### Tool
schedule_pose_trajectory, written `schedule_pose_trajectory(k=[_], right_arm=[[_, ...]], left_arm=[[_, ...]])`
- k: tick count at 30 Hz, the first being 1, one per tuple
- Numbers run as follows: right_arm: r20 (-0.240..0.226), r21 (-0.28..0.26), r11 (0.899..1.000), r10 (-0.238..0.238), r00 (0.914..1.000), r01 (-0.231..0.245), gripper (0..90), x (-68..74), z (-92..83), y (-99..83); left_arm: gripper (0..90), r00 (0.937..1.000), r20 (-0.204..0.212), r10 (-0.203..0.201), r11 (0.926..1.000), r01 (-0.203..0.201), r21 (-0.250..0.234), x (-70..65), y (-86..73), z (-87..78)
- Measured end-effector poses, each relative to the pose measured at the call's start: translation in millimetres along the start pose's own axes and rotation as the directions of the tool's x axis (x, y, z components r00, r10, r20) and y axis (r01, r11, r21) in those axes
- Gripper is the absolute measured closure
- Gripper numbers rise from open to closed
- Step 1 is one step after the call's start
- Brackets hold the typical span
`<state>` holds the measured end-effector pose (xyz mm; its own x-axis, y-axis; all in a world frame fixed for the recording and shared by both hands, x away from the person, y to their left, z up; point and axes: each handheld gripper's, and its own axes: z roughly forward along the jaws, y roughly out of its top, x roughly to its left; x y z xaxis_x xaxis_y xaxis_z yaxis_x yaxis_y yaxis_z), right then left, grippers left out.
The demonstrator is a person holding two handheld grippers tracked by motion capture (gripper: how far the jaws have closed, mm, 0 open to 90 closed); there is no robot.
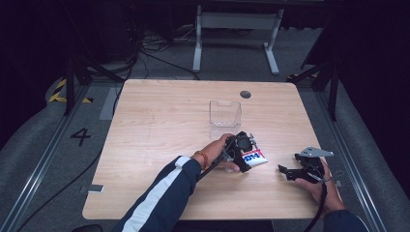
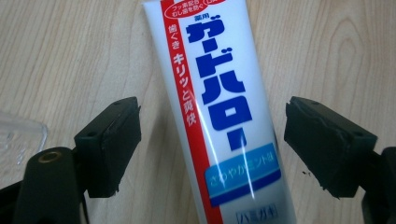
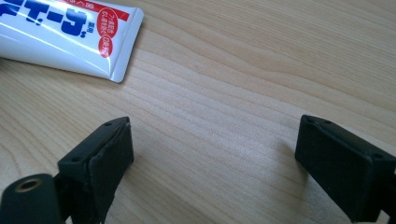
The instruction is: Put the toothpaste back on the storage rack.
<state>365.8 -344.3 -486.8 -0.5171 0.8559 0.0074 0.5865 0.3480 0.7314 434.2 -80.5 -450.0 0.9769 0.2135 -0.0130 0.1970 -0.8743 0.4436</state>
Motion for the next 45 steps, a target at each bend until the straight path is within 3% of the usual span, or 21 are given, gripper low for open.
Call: schedule_pose_trajectory(k=[6, 12, 14, 25, 34, 38, 45], right_arm=[[0.000, 0.001, 1.000, -0.003, 1.0000, 0.003, 11.6, -0.2, 0.0, 0.0], [-0.001, 0.001, 1.000, -0.004, 1.0000, 0.004, 11.6, -0.2, 0.0, -0.1], [-0.001, 0.001, 1.000, -0.005, 1.0000, 0.005, 11.6, -0.3, 0.0, -0.1], [-0.001, 0.000, 1.000, -0.005, 1.0000, 0.005, 11.6, -0.3, 0.1, 0.0], [-0.001, 0.001, 1.000, -0.005, 1.0000, 0.005, 11.6, -0.3, 0.1, 0.0], [-0.001, 0.001, 1.000, -0.005, 1.0000, 0.005, 11.6, -0.3, 0.1, 0.0], [-0.001, 0.001, 1.000, -0.005, 1.0000, 0.005, 11.6, -0.3, 0.1, 0.0]], left_arm=[[20.6, 1.0000, 0.002, -0.004, 0.9994, 0.004, 0.035, 1.7, 4.5, 10.7], [26.4, 0.9997, -0.009, -0.021, 0.9996, 0.021, 0.017, 3.4, 5.2, 10.4], [36.4, 0.9999, -0.006, -0.015, 0.9997, 0.015, 0.017, 1.8, 6.2, 9.2], [57.8, 0.9998, 0.012, 0.014, 0.9990, -0.014, 0.041, -1.2, 7.6, 3.0], [64.4, 0.9991, -0.002, 0.042, 0.9986, -0.042, 0.030, -4.4, 5.8, -3.0], [65.3, 0.9991, 0.010, 0.041, 0.9992, -0.041, 0.003, -5.1, 2.7, -8.7], [66.1, 0.9996, -0.001, 0.028, 0.9957, -0.028, -0.088, -4.2, -0.8, -27.5]])
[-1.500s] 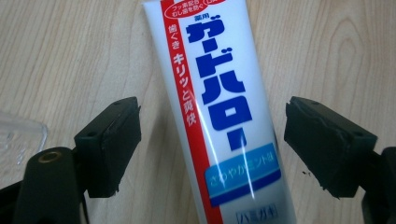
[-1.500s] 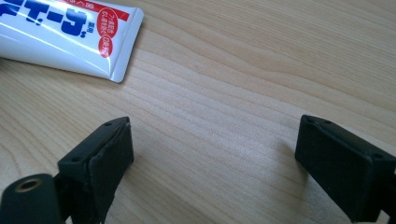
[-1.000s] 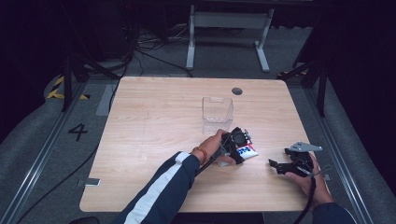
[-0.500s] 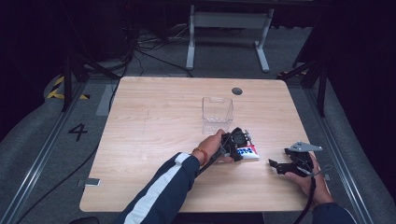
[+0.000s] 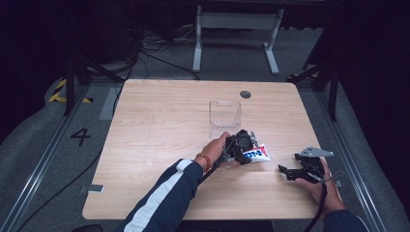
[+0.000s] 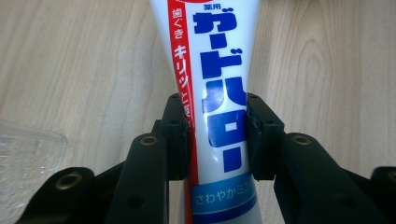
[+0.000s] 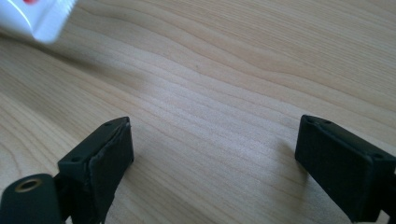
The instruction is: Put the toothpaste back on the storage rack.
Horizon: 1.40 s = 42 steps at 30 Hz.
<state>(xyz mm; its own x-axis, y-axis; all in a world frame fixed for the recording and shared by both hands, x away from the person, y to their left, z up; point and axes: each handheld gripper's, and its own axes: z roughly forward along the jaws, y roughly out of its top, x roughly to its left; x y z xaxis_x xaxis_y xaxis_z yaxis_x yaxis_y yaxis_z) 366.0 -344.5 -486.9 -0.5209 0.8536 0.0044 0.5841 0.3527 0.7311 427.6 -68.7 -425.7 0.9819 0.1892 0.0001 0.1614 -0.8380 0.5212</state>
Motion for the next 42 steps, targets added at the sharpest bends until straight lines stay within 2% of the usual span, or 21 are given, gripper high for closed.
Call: schedule_pose_trajectory(k=[6, 12, 18, 21, 22, 23, 25, 26, 30, 32, 33, 35, 38, 39, 42], right_arm=[[0.000, -0.001, 1.000, 0.002, 1.0000, -0.002, 11.6, 0.1, 0.0, 0.0], [0.000, 0.000, 1.000, 0.000, 1.0000, 0.000, 11.6, 0.0, 0.0, 0.0], [0.000, -0.001, 1.000, 0.003, 1.0000, -0.003, 11.6, 0.1, 0.0, 0.1], [0.000, 0.000, 1.000, -0.001, 1.0000, 0.001, 11.6, -0.1, 0.0, 0.0], [0.000, -0.001, 1.000, 0.001, 1.0000, -0.001, 11.6, 0.0, 0.0, 0.0], [0.000, -0.001, 1.000, 0.001, 1.0000, -0.001, 11.6, 0.0, 0.0, 0.0], [0.000, 0.000, 1.000, 0.000, 1.0000, 0.000, 11.6, 0.0, 0.0, 0.0], [0.000, -0.001, 1.000, 0.000, 1.0000, 0.000, 11.5, -0.1, 0.0, 0.0], [-0.001, -0.001, 1.000, 0.002, 1.0000, -0.002, 11.6, 0.0, 0.0, 0.1], [-0.001, -0.001, 1.000, 0.001, 1.0000, -0.001, 11.6, -0.1, 0.1, 0.1], [-0.002, -0.001, 1.000, -0.003, 1.0000, 0.003, 11.6, -0.3, 0.2, 0.1], [-0.002, -0.001, 1.000, -0.003, 1.0000, 0.003, 11.6, -0.3, 0.1, 0.1], [-0.002, 0.000, 1.000, -0.002, 1.0000, 0.002, 11.6, -0.2, 0.1, 0.2], [-0.002, 0.000, 1.000, -0.002, 1.0000, 0.002, 11.5, -0.2, 0.1, 0.2], [-0.003, -0.001, 1.000, 0.000, 1.0000, 0.000, 11.4, -0.1, 0.3, 0.4]], left_arm=[[66.6, 0.9999, -0.011, -0.013, 0.9986, 0.012, -0.051, 3.3, -3.3, -13.0], [66.7, 0.9994, -0.032, -0.011, 0.9933, 0.008, -0.115, 6.5, -5.2, -26.0], [66.8, 0.9979, -0.054, -0.035, 0.9780, 0.023, -0.207, 13.7, -6.7, -45.8], [66.8, 0.9968, -0.070, -0.039, 0.9740, 0.022, -0.226, 15.8, -6.8, -52.2], [66.9, 0.9960, -0.076, -0.048, 0.9694, 0.028, -0.244, 18.1, -7.2, -58.1], [66.9, 0.9960, -0.076, -0.048, 0.9694, 0.028, -0.244, 18.1, -7.2, -58.1], [66.9, 0.9941, -0.095, -0.052, 0.9643, 0.025, -0.264, 21.0, -7.5, -63.6], [67.0, 0.9925, -0.100, -0.071, 0.9558, 0.039, -0.292, 23.1, -8.1, -67.5], [67.0, 0.9888, -0.119, -0.090, 0.9392, 0.045, -0.340, 30.5, -8.6, -79.0], [67.0, 0.9873, -0.127, -0.097, 0.9334, 0.046, -0.356, 34.6, -8.0, -83.7], [67.0, 0.9851, -0.130, -0.113, 0.9241, 0.056, -0.378, 38.7, -7.9, -87.9], [67.1, 0.9831, -0.131, -0.128, 0.9134, 0.065, -0.402, 44.3, -8.0, -92.2], [67.2, 0.9801, -0.136, -0.145, 0.9009, 0.074, -0.428, 53.3, -8.8, -97.4], [67.2, 0.9801, -0.136, -0.145, 0.9009, 0.074, -0.428, 53.3, -8.8, -97.4], [67.2, 0.9753, -0.143, -0.168, 0.8874, 0.087, -0.453, 65.7, -9.6, -99.6]])
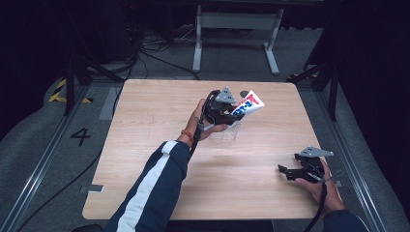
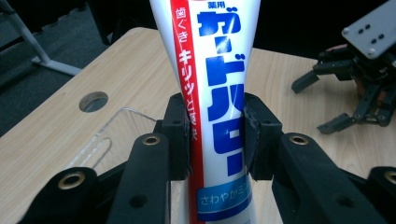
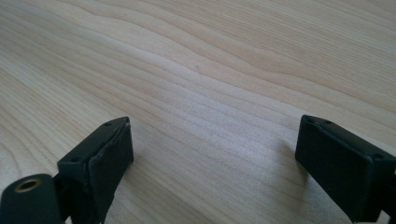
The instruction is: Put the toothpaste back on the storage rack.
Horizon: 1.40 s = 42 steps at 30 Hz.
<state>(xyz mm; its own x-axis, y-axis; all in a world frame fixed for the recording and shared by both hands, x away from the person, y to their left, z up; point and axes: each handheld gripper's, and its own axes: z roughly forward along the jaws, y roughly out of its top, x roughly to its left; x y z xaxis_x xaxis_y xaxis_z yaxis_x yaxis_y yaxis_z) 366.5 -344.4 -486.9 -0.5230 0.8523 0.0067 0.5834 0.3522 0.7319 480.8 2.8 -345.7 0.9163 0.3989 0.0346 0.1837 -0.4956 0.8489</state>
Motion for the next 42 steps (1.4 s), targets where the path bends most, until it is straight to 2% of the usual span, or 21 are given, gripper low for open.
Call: schedule_pose_trajectory(k=[5, 6, 9, 12, 14, 16, 22, 26, 32, 42], right_arm=[[0.001, -0.002, 1.000, -0.003, 1.0000, 0.003, 11.4, -0.2, 0.1, 0.0], [0.001, -0.001, 1.000, -0.003, 1.0000, 0.003, 11.4, -0.2, 0.1, 0.0], [0.000, -0.001, 1.000, -0.004, 1.0000, 0.004, 11.4, -0.4, 0.1, 0.1], [0.000, -0.001, 1.000, -0.004, 1.0000, 0.004, 11.4, -0.3, 0.2, 0.1], [0.000, -0.001, 1.000, -0.004, 1.0000, 0.004, 11.4, -0.4, 0.2, 0.1], [0.000, -0.001, 1.000, -0.004, 1.0000, 0.004, 11.4, -0.4, 0.2, 0.1], [0.000, -0.001, 1.000, -0.004, 1.0000, 0.004, 11.4, -0.3, 0.2, 0.1], [-0.002, 0.000, 1.000, -0.004, 1.0000, 0.004, 11.4, -0.3, 0.2, 0.1], [-0.002, 0.000, 1.000, -0.003, 1.0000, 0.003, 11.4, -0.3, 0.2, 0.1], [-0.001, 0.000, 1.000, -0.004, 1.0000, 0.004, 11.4, -0.3, 0.2, 0.1]], left_arm=[[67.4, 0.9997, -0.022, -0.008, 0.9999, 0.008, -0.010, 10.8, -0.6, 3.5], [67.4, 0.9996, -0.019, -0.020, 0.9997, 0.020, -0.017, 13.6, -1.5, 4.7], [67.4, 0.9994, -0.030, -0.018, 0.9996, 0.017, -0.024, 21.2, -3.0, 7.5], [67.3, 0.9987, -0.031, -0.040, 0.9986, 0.039, -0.037, 27.9, -6.0, 10.0], [67.4, 0.9987, -0.037, -0.035, 0.9988, 0.034, -0.036, 32.0, -8.1, 10.2], [67.3, 0.9979, -0.044, -0.048, 0.9976, 0.046, -0.052, 35.7, -10.4, 11.0], [67.3, 0.9970, -0.058, -0.051, 0.9944, 0.045, -0.095, 46.5, -17.5, 12.3], [67.3, 0.9957, -0.063, -0.068, 0.9905, 0.060, -0.124, 50.6, -24.0, 17.7], [67.2, 0.9941, -0.076, -0.078, 0.9879, 0.066, -0.140, 52.6, -32.6, 23.7], [67.0, 0.9923, -0.090, -0.085, 0.9891, 0.074, -0.127, 55.4, -47.2, 29.0]])
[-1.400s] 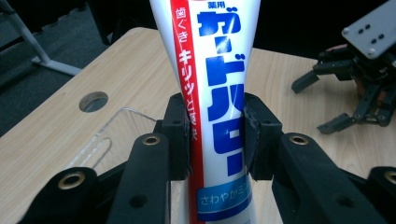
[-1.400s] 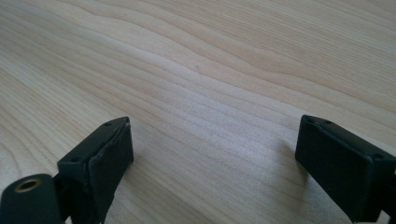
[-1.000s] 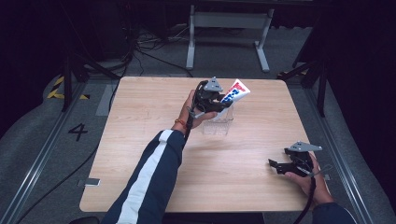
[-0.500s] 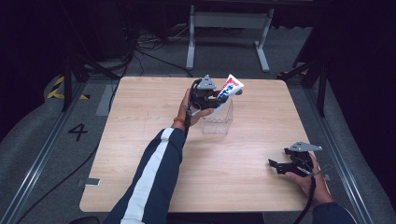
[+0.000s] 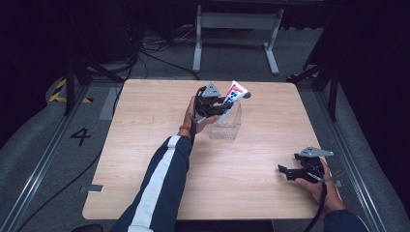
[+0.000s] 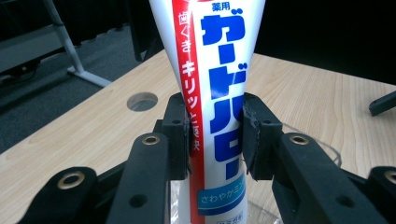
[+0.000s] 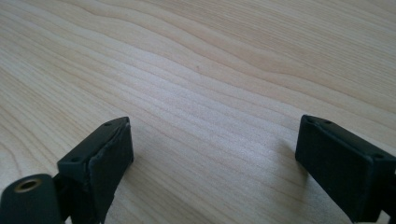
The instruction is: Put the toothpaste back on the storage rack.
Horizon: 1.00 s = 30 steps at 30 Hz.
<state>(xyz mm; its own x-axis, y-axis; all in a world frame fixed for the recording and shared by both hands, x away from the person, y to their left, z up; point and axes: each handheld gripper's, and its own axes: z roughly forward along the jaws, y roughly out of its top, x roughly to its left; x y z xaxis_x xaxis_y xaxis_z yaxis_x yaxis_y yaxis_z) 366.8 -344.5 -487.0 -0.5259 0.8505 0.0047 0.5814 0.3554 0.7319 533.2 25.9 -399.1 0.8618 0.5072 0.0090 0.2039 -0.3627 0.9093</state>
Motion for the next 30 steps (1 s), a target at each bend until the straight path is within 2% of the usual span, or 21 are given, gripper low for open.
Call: schedule_pose_trajectory(k=[6, 13, 21, 25, 28, 30], right_arm=[[0.000, 0.000, 1.000, 0.001, 1.0000, -0.001, 11.4, 0.0, 0.0, 0.0], [0.000, 0.000, 1.000, 0.001, 1.0000, -0.001, 11.4, 0.0, 0.0, 0.0], [0.000, 0.000, 1.000, 0.001, 1.0000, -0.001, 11.4, 0.0, 0.0, 0.0], [0.000, 0.000, 1.000, 0.001, 1.0000, -0.001, 11.4, 0.0, 0.0, 0.0], [0.000, 0.000, 1.000, 0.000, 1.0000, 0.000, 11.4, 0.0, 0.0, 0.0], [0.000, 0.000, 1.000, 0.000, 1.0000, 0.000, 11.4, 0.0, 0.0, 0.0]], left_arm=[[66.8, 0.9999, -0.002, -0.010, 0.9999, 0.010, 0.008, 0.6, -7.6, 0.6], [66.5, 1.0000, -0.004, -0.004, 0.9996, 0.004, 0.028, -0.8, -12.9, -0.9], [66.3, 0.9997, -0.003, 0.023, 0.9990, -0.023, 0.039, -4.0, -12.4, -3.5], [66.1, 0.9998, -0.001, 0.020, 0.9982, -0.020, 0.056, -5.0, -11.6, -5.1], [66.2, 0.9984, -0.011, 0.056, 0.9952, -0.055, 0.081, -5.0, -9.9, -6.0], [66.1, 0.9988, -0.004, 0.049, 0.9950, -0.048, 0.087, -5.5, -9.8, -5.9]])
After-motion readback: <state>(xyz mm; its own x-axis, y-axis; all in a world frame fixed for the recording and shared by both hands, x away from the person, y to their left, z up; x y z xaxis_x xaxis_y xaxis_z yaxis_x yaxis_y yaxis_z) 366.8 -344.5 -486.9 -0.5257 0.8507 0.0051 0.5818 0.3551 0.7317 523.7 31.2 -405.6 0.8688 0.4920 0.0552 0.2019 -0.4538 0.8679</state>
